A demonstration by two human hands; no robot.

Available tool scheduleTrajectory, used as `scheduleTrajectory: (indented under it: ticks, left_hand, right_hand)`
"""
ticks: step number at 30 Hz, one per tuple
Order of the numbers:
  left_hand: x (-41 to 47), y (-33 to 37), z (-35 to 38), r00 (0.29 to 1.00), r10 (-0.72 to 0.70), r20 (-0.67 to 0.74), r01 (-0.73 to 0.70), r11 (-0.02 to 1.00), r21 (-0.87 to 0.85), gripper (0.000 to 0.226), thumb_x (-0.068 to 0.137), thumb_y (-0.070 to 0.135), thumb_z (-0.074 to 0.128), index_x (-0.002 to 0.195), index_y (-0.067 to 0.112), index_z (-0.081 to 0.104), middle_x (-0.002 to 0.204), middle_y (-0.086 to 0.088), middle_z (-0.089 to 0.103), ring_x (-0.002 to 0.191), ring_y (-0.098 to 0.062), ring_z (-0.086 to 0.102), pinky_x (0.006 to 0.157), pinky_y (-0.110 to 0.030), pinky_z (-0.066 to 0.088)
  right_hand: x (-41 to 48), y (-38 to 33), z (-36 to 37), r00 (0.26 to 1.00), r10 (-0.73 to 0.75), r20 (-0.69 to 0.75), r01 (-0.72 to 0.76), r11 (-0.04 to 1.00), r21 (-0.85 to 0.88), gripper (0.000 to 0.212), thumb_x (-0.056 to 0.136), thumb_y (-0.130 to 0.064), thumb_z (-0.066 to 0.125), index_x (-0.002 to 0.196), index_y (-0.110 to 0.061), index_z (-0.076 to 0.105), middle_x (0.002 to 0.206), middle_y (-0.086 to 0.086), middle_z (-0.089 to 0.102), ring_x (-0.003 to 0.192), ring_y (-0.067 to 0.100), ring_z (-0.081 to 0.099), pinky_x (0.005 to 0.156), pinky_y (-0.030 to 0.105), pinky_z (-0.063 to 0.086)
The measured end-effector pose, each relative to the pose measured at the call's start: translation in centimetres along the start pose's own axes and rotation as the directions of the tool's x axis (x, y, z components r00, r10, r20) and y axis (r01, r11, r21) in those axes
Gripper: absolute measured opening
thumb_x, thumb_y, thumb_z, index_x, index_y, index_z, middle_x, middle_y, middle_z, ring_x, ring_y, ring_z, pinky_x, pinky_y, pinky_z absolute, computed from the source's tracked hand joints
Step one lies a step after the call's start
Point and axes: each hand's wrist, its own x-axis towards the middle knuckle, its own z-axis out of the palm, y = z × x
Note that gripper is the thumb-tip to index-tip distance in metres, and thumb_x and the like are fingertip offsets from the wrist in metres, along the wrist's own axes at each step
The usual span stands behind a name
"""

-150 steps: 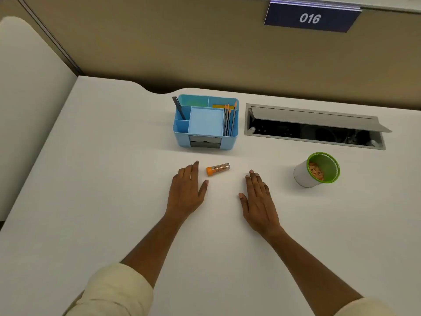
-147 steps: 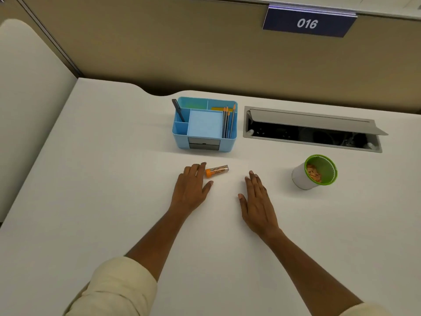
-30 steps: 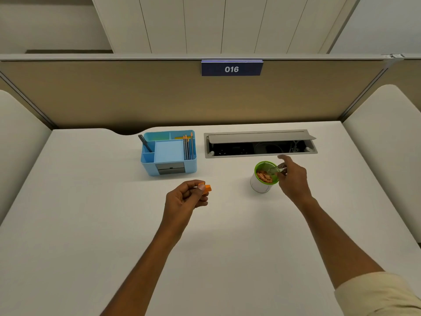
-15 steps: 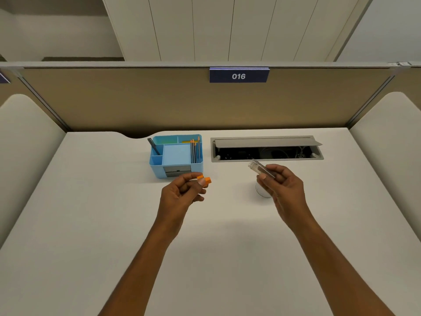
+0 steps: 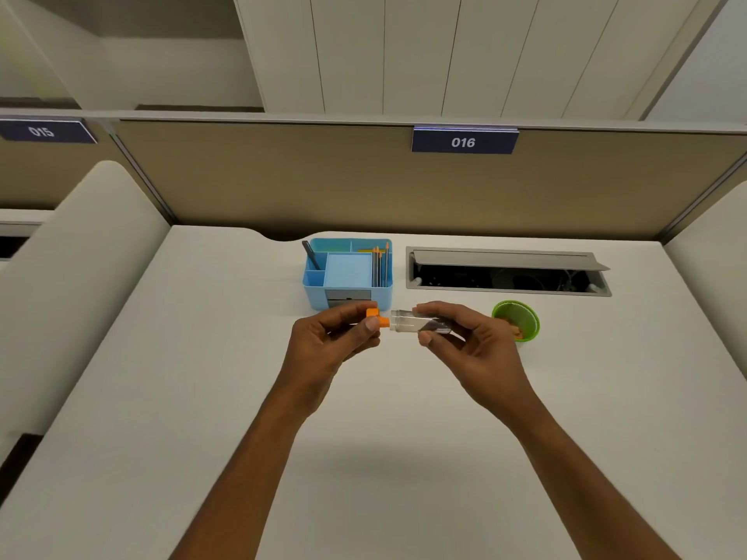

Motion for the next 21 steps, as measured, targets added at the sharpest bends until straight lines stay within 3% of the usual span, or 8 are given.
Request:
scheduleTrajectory:
  ticks: [15,21]
  left_hand:
    - [-0.84,-0.20,0.45,0.998,-0.062,0.023,0.062,0.998,-0.019,0.028,0.069,0.033,0.083,0.097,0.026,0.084,0.097,-0.004,0.083,0.091,-0.026,0.079,0.075,-0.027,0.063]
    - [-0.74,-0.02,0.28,0.988,-0.146,0.051,0.148,0.988,-0.033,0.031,0.067,0.039,0.084,0.093,0.021,0.085,0.088,-0.009,0.083,0.078,-0.025,0.079,0.070,-0.028,0.063]
  right_hand:
    - [-0.29,-0.02,0.47,0.993,-0.094,0.075,0.098,0.994,-0.049,0.033,0.088,-0.001,0.074,0.119,-0.013,0.073,0.107,0.005,0.076,0.102,0.022,0.071,0.091,0.025,0.059]
    - [-0.12,0.02,0.13,0.983,-0.137,0.126,0.147,0.986,-0.074,0.034,0.087,0.000,0.075,0.118,-0.013,0.074,0.108,0.002,0.077,0.101,0.020,0.072,0.088,0.023,0.059]
